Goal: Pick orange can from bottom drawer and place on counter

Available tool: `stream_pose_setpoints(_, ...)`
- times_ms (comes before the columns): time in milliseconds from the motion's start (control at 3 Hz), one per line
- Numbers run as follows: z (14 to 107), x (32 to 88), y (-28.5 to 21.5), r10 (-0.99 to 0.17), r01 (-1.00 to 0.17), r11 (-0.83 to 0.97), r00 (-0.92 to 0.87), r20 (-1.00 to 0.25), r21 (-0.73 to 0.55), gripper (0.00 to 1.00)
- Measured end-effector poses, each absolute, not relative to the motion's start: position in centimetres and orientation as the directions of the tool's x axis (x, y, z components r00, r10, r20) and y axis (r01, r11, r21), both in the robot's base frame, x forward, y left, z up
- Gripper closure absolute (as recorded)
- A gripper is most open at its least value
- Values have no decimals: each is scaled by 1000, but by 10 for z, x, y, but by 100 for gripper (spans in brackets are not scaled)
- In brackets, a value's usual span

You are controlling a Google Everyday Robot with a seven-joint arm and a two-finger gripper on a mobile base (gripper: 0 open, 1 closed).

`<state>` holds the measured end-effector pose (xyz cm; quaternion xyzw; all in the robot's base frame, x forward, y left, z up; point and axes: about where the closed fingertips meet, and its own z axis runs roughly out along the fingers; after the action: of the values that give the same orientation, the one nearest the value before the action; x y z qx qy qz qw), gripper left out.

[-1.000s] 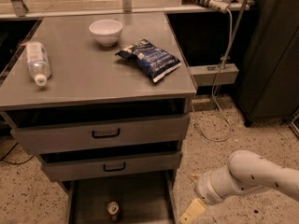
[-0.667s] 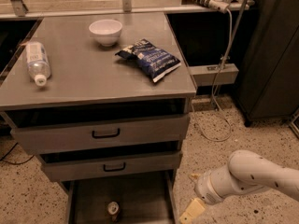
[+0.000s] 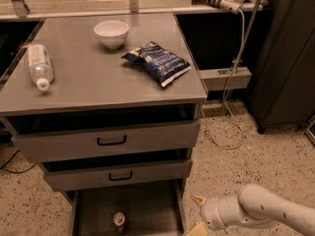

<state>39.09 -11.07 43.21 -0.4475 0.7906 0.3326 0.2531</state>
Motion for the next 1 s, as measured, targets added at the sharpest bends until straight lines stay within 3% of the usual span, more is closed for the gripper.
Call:
stream_pose_setpoints(333, 390, 390, -99, -470, -861, 363, -498, -729, 355, 0)
stream_pose_setpoints(1000, 372, 384, -90, -442, -853, 354, -513, -736, 383, 0)
